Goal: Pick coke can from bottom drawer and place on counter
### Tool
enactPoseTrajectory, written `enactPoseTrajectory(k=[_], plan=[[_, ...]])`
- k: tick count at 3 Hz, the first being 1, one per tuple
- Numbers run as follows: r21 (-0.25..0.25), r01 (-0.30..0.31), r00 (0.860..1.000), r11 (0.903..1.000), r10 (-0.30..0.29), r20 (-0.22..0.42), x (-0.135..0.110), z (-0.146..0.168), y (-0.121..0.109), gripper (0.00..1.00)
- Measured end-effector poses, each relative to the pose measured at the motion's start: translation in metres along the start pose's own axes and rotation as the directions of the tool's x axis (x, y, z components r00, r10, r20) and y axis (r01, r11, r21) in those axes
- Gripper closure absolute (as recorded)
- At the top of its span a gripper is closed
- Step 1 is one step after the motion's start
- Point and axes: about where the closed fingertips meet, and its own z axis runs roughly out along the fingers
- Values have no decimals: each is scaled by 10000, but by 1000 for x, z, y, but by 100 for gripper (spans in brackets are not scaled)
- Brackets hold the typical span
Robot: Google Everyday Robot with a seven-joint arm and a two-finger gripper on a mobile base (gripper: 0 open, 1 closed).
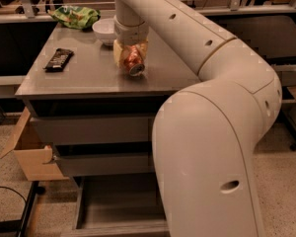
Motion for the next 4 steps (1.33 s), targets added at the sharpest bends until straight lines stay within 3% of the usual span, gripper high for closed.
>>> enactPoseTrajectory(k=[1, 2, 3, 4], plan=[[17, 14, 10000, 10000, -14, -98, 4, 4, -1, 0], [60, 17, 9998, 10000, -16, -189, 5, 5, -1, 0], [194, -547, 9958, 9983, 559, -724, -6, -19, 22, 0], [70, -1708, 9759, 9853, 1701, -1365, -29, -50, 58, 0]])
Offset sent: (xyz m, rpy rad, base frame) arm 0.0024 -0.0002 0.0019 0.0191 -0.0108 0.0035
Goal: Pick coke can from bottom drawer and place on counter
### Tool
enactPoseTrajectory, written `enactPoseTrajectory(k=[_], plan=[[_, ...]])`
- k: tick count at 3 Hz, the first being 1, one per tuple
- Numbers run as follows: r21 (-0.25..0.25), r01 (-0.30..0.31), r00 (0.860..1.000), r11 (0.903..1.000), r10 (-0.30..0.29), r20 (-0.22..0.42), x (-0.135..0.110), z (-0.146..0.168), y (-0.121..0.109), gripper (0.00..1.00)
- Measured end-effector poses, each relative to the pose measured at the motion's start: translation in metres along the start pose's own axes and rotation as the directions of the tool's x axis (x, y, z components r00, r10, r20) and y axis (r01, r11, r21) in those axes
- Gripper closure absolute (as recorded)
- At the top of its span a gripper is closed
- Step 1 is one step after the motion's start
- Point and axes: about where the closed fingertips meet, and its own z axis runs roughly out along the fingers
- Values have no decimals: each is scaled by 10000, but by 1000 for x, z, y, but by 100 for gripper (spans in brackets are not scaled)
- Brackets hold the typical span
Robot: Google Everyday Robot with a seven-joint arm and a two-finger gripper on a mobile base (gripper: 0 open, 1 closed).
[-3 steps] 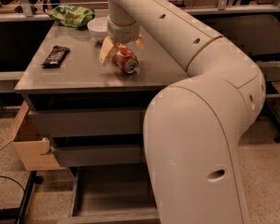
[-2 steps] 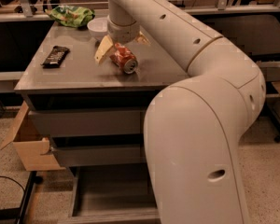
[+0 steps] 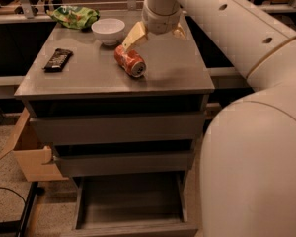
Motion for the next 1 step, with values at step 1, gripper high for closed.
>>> enactPoseTrajectory(k=[1], plan=[[-34, -1673, 9838, 9859, 1667, -659, -25, -27, 49, 0]])
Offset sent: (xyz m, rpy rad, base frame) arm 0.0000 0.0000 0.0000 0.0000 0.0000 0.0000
